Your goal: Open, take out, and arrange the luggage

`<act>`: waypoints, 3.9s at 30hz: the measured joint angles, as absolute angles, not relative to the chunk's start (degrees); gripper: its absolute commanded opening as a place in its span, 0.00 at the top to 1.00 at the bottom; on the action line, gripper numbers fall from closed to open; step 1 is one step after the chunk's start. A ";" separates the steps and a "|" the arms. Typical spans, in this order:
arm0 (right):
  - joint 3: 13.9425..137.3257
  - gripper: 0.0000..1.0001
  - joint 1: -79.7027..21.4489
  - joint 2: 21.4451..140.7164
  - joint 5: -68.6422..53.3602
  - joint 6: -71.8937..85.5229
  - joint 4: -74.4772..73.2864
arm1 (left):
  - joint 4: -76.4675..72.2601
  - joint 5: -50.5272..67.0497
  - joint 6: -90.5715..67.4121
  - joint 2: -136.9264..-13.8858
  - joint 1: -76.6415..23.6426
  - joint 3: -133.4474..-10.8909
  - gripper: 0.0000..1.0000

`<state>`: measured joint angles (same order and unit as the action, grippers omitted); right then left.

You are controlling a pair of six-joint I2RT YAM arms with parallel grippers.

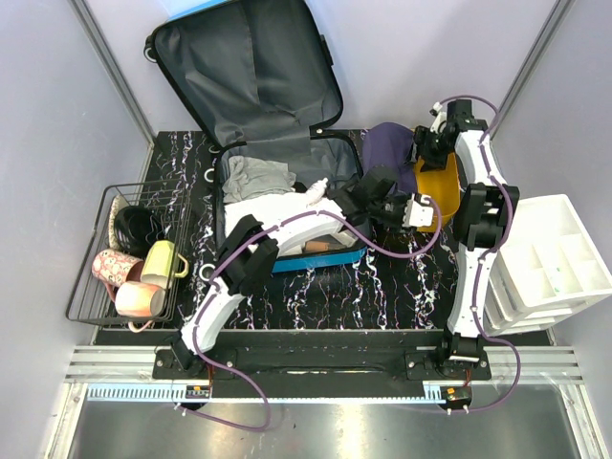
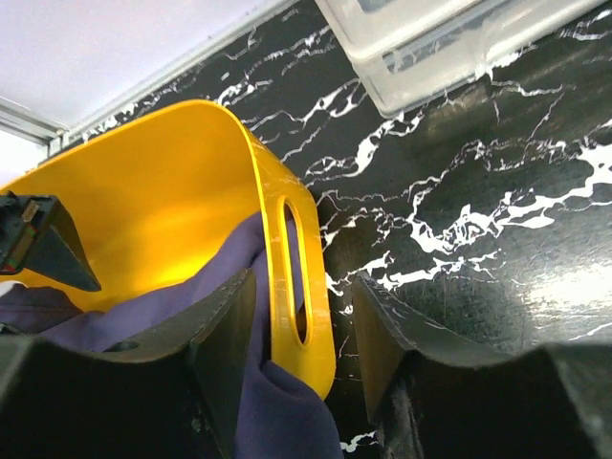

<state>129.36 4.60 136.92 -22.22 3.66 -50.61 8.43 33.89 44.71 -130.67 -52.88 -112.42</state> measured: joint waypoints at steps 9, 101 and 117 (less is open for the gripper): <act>125.78 0.27 4.49 137.10 -23.57 5.17 -49.36 | 8.86 30.33 46.76 -134.28 -52.97 -113.49 0.53; 132.84 1.00 6.96 135.09 -0.60 -31.44 -59.96 | 10.59 20.95 48.18 -136.31 -52.66 -117.36 0.93; 132.49 0.16 8.60 134.67 6.22 -35.83 -53.47 | 17.50 18.83 41.54 -115.98 -50.13 -103.88 0.21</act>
<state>132.49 8.60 134.67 6.22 -35.83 -53.47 17.50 18.83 41.54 -115.98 -50.13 -103.88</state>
